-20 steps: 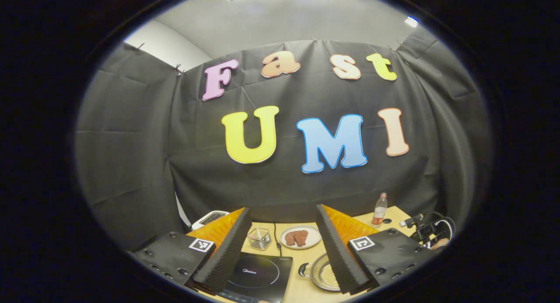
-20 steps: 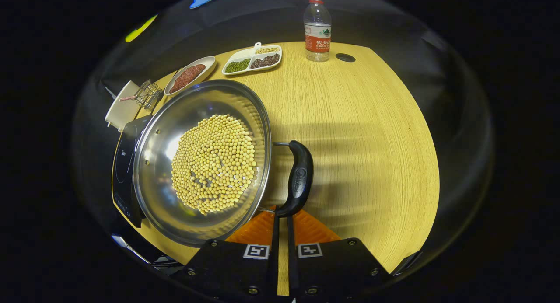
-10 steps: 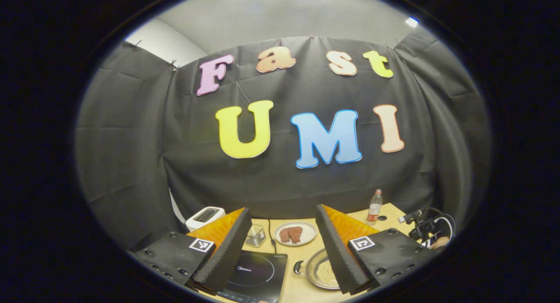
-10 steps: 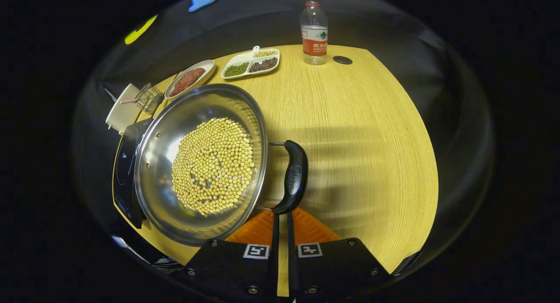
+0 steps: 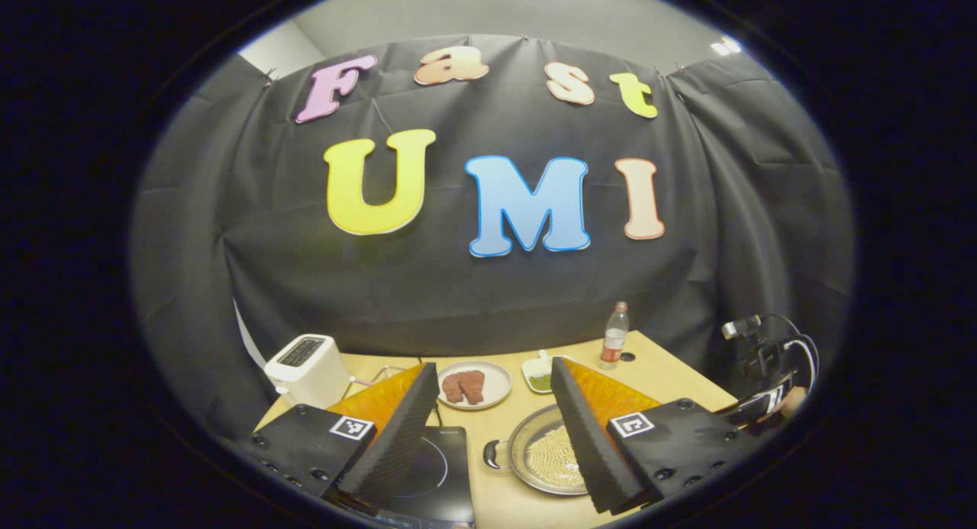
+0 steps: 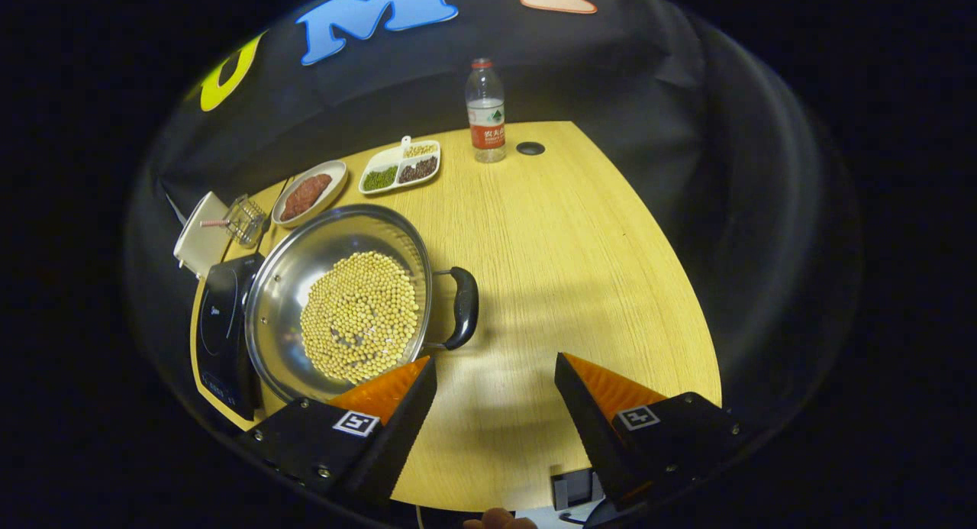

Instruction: First push the handle of the pot to place it horizontally, then grasp the pot with both hands and set it on the induction cooktop.

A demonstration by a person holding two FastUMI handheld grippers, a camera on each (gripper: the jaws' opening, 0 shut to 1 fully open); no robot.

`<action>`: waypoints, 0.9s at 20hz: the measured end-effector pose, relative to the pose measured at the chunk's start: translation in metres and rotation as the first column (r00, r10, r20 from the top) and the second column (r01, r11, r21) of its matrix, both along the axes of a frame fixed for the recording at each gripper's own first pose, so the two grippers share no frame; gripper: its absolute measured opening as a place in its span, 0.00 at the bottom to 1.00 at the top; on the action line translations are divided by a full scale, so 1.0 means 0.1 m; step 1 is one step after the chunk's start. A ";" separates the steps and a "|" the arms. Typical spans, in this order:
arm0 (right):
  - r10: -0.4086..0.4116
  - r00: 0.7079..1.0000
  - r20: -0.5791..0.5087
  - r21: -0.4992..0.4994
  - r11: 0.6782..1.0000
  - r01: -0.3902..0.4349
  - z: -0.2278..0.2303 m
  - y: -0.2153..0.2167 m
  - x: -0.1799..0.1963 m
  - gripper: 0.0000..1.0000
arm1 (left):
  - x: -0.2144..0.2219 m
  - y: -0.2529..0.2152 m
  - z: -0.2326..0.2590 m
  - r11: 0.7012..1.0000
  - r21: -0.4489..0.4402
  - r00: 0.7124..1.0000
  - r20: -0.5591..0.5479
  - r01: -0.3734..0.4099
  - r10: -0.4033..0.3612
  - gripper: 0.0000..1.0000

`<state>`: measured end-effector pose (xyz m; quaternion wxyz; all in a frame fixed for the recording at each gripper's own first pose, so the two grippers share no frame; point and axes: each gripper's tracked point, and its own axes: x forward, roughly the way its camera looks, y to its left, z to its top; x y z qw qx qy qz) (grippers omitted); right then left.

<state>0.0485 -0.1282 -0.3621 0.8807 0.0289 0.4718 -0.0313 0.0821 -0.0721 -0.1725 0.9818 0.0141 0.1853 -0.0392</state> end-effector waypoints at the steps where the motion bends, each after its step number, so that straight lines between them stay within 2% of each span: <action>1: -0.012 0.999 0.029 0.007 1.000 0.012 0.10 0.02 -0.02 0.98 | 0.04 -0.01 -0.09 1.000 -0.010 1.000 -0.016 0.017 -0.018 0.97; 2: -0.021 0.998 0.059 0.014 1.000 0.021 0.20 0.05 0.00 0.98 | 0.07 -0.02 -0.17 0.999 -0.021 0.999 -0.034 0.031 -0.032 1.00; 4: -0.029 0.992 0.120 0.033 0.999 0.025 0.35 0.13 0.02 0.98 | 0.13 -0.03 -0.40 0.997 -0.042 0.995 -0.082 0.058 -0.061 0.97; 5: -0.030 0.989 0.145 0.037 0.999 0.025 0.39 0.17 0.04 0.98 | 0.15 -0.05 -0.52 0.996 -0.050 0.992 -0.103 0.068 -0.072 0.99; 6: -0.028 0.985 0.168 0.041 0.999 0.021 0.44 0.21 0.07 0.98 | 0.16 -0.04 -0.63 0.996 -0.050 0.989 -0.123 0.073 -0.078 0.94; 8: -0.020 0.981 0.193 0.034 0.999 0.014 0.46 0.27 0.09 0.97 | 0.18 -0.03 -0.89 0.995 -0.050 0.983 -0.162 0.083 -0.090 0.97; 10: -0.009 0.980 0.200 0.027 1.000 0.003 0.44 0.33 0.13 0.97 | 0.19 -0.03 -1.17 0.995 -0.048 0.973 -0.209 0.087 -0.095 0.95; 11: -0.002 0.981 0.196 0.021 1.000 -0.002 0.38 0.35 0.16 0.97 | 0.20 -0.03 -1.30 0.995 -0.050 0.969 -0.228 0.088 -0.097 0.99; 18: 0.004 0.984 0.178 0.020 1.000 -0.008 0.10 0.40 0.30 0.98 | 0.31 -0.06 -2.07 0.994 -0.051 0.938 -0.328 0.097 -0.109 0.97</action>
